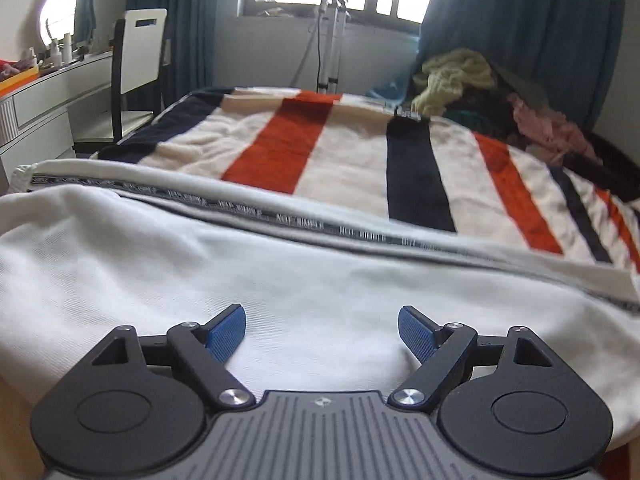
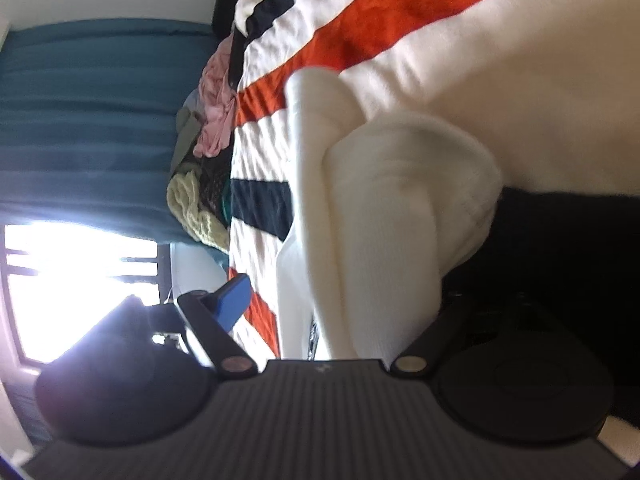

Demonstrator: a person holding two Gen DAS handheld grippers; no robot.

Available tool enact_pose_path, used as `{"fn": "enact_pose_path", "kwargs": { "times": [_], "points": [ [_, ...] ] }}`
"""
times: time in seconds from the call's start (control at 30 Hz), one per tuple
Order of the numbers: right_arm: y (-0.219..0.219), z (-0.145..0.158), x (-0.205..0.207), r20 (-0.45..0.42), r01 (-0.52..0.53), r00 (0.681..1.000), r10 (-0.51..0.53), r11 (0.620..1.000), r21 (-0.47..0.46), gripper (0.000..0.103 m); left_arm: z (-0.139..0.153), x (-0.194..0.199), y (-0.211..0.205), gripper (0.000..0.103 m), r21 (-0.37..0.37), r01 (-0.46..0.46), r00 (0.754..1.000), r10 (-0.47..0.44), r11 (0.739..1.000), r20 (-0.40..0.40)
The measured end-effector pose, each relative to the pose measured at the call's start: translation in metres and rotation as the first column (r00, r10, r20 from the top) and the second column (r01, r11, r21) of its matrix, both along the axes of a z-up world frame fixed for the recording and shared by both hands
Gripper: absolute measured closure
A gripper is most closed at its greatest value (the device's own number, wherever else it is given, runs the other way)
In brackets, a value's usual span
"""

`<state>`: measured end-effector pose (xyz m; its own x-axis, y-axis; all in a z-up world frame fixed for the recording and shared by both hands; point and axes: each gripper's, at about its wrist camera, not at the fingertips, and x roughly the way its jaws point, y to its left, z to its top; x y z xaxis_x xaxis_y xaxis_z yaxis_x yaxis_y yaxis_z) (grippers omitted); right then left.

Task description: Fold clothes

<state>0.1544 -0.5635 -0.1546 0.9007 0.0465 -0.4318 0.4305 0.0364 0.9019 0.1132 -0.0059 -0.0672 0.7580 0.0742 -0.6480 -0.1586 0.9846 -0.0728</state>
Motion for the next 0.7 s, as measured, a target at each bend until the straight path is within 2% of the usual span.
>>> {"fn": "enact_pose_path", "kwargs": {
  "times": [0.13, 0.17, 0.27, 0.37, 0.47, 0.53, 0.63, 0.7],
  "points": [
    [-0.006, -0.019, -0.028, -0.084, 0.097, 0.992, -0.093, 0.995, 0.039, 0.02, -0.027, 0.007, -0.02, 0.017, 0.067, 0.046, 0.999, -0.045, 0.997, -0.024],
    [-0.007, -0.022, -0.028, -0.08, 0.1, 0.992, -0.096, 0.994, 0.051, 0.02, -0.031, 0.007, -0.023, 0.016, 0.077, 0.054, 0.998, -0.052, 0.996, -0.025],
    [-0.012, -0.025, -0.023, -0.048, 0.091, 0.995, -0.088, 0.993, 0.069, 0.018, -0.032, 0.004, -0.025, 0.014, 0.084, 0.054, 0.998, -0.053, 0.995, -0.021],
    [-0.018, -0.023, -0.019, 0.038, 0.107, 0.993, -0.111, 0.99, 0.087, 0.018, -0.034, 0.001, -0.027, 0.013, 0.096, 0.049, 0.999, -0.048, 0.994, -0.01],
    [-0.023, -0.019, -0.008, 0.097, 0.055, 0.993, -0.063, 0.996, 0.076, 0.018, -0.035, -0.004, -0.03, 0.013, 0.113, 0.042, 0.999, -0.042, 0.993, 0.001],
    [-0.03, -0.019, -0.004, 0.096, 0.013, 0.995, -0.02, 0.998, 0.069, 0.018, -0.034, -0.005, -0.029, 0.012, 0.113, 0.04, 0.999, -0.041, 0.993, 0.001],
    [-0.037, -0.027, 0.004, 0.023, -0.023, 1.0, 0.021, 0.996, 0.091, 0.019, -0.033, -0.005, -0.028, 0.011, 0.104, 0.04, 0.999, -0.039, 0.994, -0.005],
    [-0.042, -0.031, 0.01, -0.007, -0.038, 0.999, 0.039, 0.994, 0.104, 0.025, -0.034, -0.004, -0.027, 0.011, 0.1, 0.039, 0.999, -0.039, 0.994, -0.009]
  ]
}}
